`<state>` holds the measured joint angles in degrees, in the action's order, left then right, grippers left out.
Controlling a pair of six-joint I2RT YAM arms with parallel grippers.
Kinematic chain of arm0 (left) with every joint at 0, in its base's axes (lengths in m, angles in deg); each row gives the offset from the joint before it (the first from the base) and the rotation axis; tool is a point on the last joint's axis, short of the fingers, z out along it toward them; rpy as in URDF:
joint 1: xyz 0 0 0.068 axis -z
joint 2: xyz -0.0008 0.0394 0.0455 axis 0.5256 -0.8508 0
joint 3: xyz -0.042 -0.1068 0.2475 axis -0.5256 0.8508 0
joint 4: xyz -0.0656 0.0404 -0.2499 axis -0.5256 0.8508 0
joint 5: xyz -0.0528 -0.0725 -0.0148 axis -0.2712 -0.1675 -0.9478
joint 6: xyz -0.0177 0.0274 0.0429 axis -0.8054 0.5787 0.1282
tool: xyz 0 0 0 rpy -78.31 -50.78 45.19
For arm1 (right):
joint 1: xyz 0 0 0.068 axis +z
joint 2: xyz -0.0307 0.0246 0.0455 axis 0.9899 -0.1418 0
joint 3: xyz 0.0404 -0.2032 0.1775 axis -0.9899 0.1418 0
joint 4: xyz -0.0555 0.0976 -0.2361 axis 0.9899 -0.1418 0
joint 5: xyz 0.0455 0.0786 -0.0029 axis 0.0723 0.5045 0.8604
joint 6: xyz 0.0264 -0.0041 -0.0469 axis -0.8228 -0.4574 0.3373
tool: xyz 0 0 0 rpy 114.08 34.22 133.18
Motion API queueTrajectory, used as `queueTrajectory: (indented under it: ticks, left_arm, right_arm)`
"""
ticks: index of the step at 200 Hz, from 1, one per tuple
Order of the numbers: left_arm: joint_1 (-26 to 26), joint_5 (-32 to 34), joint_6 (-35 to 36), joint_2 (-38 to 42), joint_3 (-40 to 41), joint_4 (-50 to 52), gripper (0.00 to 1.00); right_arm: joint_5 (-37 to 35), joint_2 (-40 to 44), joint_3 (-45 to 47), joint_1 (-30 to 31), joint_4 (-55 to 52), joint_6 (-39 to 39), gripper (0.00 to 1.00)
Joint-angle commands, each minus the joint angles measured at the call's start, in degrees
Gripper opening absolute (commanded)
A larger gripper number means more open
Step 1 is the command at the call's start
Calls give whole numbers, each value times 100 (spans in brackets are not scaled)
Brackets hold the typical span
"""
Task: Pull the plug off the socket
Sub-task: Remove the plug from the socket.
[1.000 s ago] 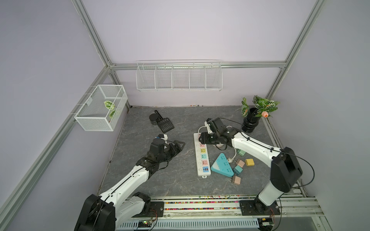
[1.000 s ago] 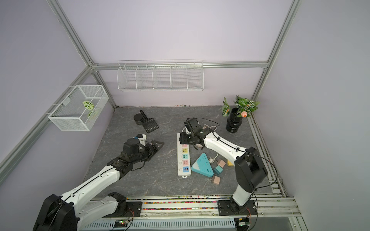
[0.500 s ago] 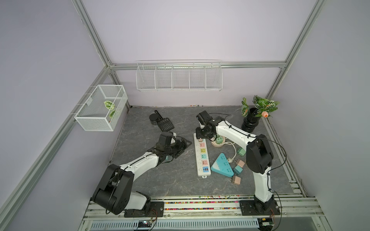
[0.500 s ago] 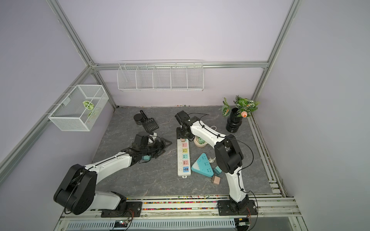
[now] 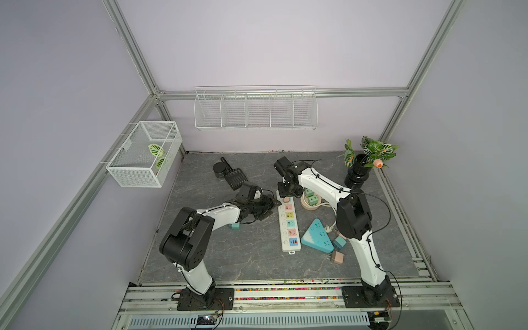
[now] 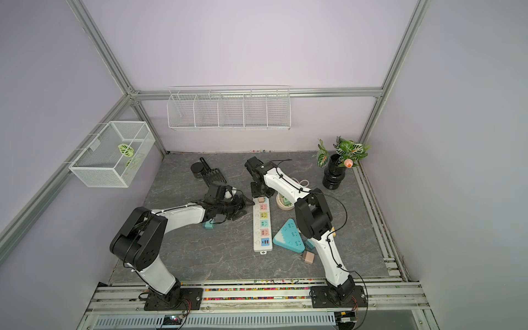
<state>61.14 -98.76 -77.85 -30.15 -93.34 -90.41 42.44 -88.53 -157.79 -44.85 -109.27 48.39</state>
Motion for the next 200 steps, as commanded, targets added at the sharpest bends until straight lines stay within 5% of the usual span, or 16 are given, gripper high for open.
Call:
queueTrajectory:
  ticks: [1,66,169,200]
  left_arm:
    - [79,-13,24,-293,-335,306,67]
    - [218,542,-129,-923,-917,1243,59]
    - [254,1186,-431,-1544,-1310,2588,57]
    - [251,1155,-476,-1614,-1240,2595,46]
  right_arm:
    - [-205,-170,-249,1,-396,199,45]
    - [-259,-308,-459,53,-567,359,31]
    - [411,188,-460,181,-128,-173,26]
    - [494,290,-450,177,-141,-321,25]
